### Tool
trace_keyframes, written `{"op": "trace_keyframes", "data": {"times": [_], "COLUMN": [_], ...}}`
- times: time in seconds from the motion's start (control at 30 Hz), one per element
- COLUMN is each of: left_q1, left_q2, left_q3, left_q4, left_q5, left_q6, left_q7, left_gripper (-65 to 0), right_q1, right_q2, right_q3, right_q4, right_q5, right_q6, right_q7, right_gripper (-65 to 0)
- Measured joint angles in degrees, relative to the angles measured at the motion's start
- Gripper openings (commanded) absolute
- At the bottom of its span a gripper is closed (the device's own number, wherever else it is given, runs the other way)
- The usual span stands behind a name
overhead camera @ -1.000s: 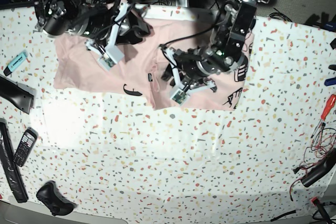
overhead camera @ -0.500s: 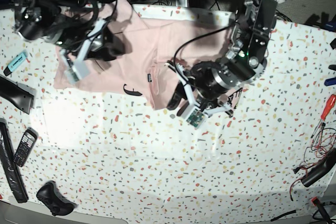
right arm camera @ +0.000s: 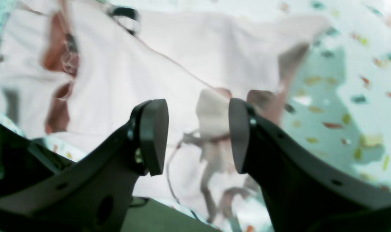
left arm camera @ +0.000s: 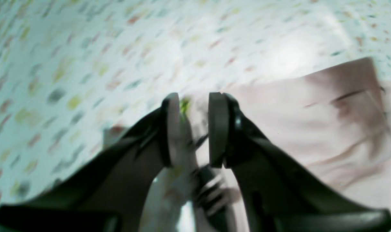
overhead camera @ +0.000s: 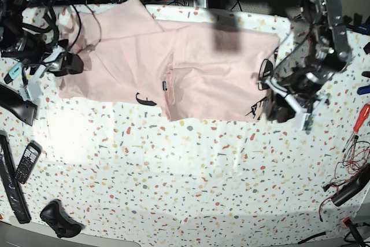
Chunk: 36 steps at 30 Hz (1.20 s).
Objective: Fold the T-shirt properly
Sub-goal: 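Release the folded hem with the left gripper and pull it back, then release the sleeve with the right gripper and regrasp the shirt's collar side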
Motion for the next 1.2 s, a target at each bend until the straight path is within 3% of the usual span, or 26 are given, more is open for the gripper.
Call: {"op": "trace_keyframes", "data": {"times": [0.2,0.37,0.53,0.7,0.9,1.0,1.13,1.2], "left_q1": [4.3,6.4,6.4,6.4,6.4,6.4,6.4,6.4], "left_q2": [-4.9,-7.5,-7.5,-7.4,-7.5,-7.5,-7.5,-7.5], "left_q3": [-5.5,-6.4,-6.5,-6.5,-6.5,-6.5,-6.5,-6.5], "left_q4": [0.0,0.0,0.0,0.0,0.0,0.0,0.0,0.0], "left_q5": [-3.0,-3.3,-5.5,-5.8,-5.8,-5.8,-5.8,-4.9], "left_q6": [-0.1,-0.1,-0.1,-0.1,-0.1,-0.1,-0.1,-0.1], "left_q7": [-0.6,-1.2,-1.4,-1.4,-1.4,-1.4,-1.4,-1.4], "left_gripper": [-49.9,-49.9,-49.9,-49.9,-49.9,-49.9,-49.9,-49.9], "right_q1": [0.0,0.0,0.2,0.5,2.7,3.6,4.2,4.6], "right_q2": [4.1,5.0,4.0,1.5,-0.2,-0.7,-1.1,-1.1], "right_q3": [0.0,0.0,-1.0,-3.8,-8.4,-11.2,-13.1,-13.1], "right_q4": [-9.2,-16.5,-20.1,-20.2,-20.1,-20.1,-20.1,-20.2], "right_q5": [-0.2,-0.2,0.6,1.6,1.7,1.7,1.7,1.7], "right_q6": [0.0,0.0,0.1,0.1,0.1,0.1,0.1,0.1], "right_q7": [0.1,0.2,0.8,5.5,5.9,5.9,5.7,5.6], "right_gripper": [-35.2,-35.3,-35.3,-35.3,-36.3,-42.7,-59.9,-65.0]}}
